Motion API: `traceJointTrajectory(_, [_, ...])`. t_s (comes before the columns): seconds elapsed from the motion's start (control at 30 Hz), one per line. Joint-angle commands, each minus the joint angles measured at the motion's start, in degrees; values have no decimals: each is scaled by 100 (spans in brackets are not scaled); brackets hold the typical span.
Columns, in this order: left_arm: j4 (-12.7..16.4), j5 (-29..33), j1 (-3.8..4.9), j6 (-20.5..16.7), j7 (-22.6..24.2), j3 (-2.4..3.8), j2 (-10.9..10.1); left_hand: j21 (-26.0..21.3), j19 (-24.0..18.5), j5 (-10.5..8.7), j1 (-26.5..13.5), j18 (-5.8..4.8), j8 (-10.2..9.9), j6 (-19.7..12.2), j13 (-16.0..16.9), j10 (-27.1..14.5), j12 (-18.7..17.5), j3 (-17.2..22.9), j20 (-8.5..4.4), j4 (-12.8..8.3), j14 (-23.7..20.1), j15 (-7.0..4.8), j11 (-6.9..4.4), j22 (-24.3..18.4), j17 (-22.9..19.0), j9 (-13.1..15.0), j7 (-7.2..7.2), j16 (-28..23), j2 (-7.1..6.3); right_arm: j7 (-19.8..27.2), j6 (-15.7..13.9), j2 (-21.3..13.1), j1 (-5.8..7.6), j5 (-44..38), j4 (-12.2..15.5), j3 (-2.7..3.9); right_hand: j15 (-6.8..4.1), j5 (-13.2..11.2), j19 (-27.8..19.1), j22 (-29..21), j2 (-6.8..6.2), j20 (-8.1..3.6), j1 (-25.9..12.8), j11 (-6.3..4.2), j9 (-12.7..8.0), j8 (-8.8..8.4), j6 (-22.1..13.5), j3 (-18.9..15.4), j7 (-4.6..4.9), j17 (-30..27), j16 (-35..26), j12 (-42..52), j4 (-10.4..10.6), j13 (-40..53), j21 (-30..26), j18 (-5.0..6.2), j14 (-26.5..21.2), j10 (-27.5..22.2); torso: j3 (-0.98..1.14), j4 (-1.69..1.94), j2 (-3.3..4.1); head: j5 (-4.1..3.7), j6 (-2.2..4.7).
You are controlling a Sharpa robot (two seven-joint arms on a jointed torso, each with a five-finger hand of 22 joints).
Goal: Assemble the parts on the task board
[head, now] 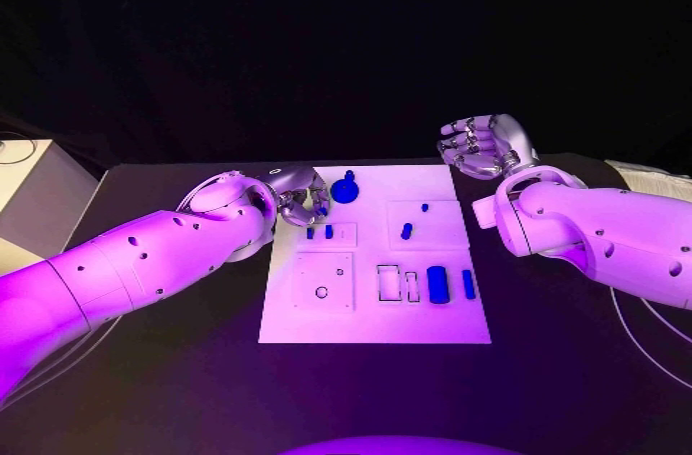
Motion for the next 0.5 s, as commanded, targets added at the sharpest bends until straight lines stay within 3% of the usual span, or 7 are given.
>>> traceJointTrajectory(0.03, [-30, -22, -23, 178, -56, -24, 19, 17, 10, 6, -34, -95, 18, 53, 0, 46, -25, -15, -7, -39, -1, 7, -12, 3, 7, 7, 10, -1, -8, 51, 84, 12, -2, -19, 1, 2, 33, 20, -16, -6, 29, -9, -43, 9, -6, -26, -3, -20, 91, -6, -23, -36, -28, -6, -22, 32, 18, -10, 6, -6, 0, 14, -16])
traceJointTrajectory(0.5, [-38, -48, -22, 281, -26, -62, 27, -34, -66, 5, -69, -75, 47, 190, 20, 95, -71, -75, -15, -66, -18, -13, -42, -59, -8, 29, -35, 10, -35, 51, 82, 15, -2, -16, 0, 2, 34, 22, -13, -41, 32, -7, -52, 11, -6, -34, 0, -22, 92, -26, -36, -38, -35, -7, -21, 32, 23, -14, 5, 2, -9, -2, -27])
